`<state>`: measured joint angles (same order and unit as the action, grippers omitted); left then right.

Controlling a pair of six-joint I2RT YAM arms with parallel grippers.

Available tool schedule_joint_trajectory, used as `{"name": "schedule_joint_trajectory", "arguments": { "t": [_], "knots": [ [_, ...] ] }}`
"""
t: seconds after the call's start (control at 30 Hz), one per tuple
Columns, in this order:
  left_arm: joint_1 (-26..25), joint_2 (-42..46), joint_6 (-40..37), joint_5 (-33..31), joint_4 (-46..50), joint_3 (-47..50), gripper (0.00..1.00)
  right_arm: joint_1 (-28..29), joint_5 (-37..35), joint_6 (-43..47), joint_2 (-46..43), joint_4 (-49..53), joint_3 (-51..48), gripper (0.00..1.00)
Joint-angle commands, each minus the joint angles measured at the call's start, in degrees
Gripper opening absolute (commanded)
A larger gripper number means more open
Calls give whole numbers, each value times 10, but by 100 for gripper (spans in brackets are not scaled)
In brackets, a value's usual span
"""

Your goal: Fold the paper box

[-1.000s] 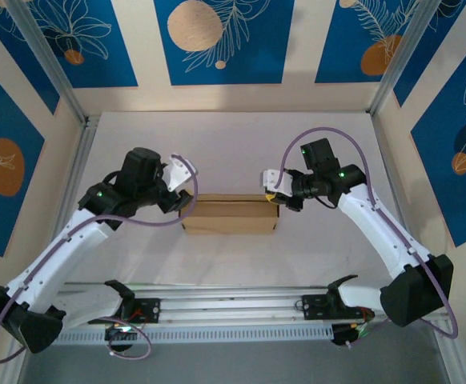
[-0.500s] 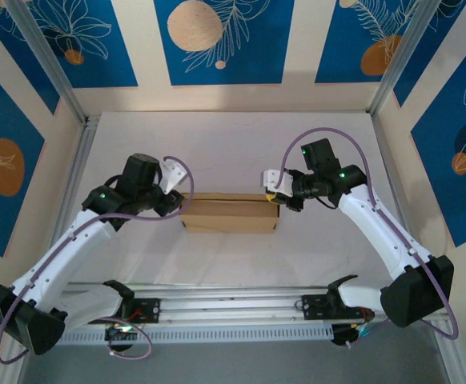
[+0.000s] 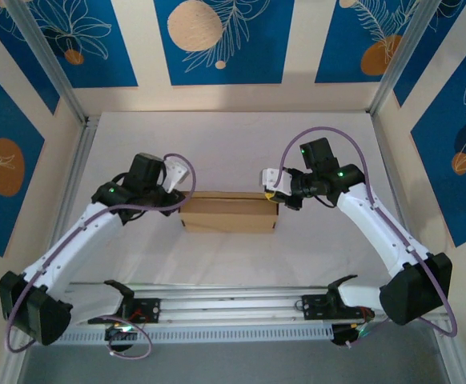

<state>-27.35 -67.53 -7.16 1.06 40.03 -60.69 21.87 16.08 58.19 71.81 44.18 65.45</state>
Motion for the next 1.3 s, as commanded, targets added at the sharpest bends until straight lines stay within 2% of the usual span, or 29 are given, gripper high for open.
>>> {"name": "schedule_joint_trajectory", "arguments": {
  "t": [0.0,0.13,0.3,0.5,0.77,1.07,1.27],
  "knots": [
    [9,-18,31,27,15,-31,24,6,13,-8,7,3,12,0],
    [10,-28,70,51,17,-41,14,9,13,-12,10,3,15,0],
    [13,-27,129,93,-4,-48,14,17,11,-12,15,5,14,0],
    [22,-22,214,129,-44,-48,28,24,9,-13,21,7,15,0],
    [21,-13,333,157,-127,-14,32,36,5,-16,34,11,22,0],
    [22,-3,357,164,-155,10,33,35,2,-21,42,7,31,0],
    [30,14,229,66,-61,-21,34,21,-10,-14,29,-1,22,0]
  ]
}}
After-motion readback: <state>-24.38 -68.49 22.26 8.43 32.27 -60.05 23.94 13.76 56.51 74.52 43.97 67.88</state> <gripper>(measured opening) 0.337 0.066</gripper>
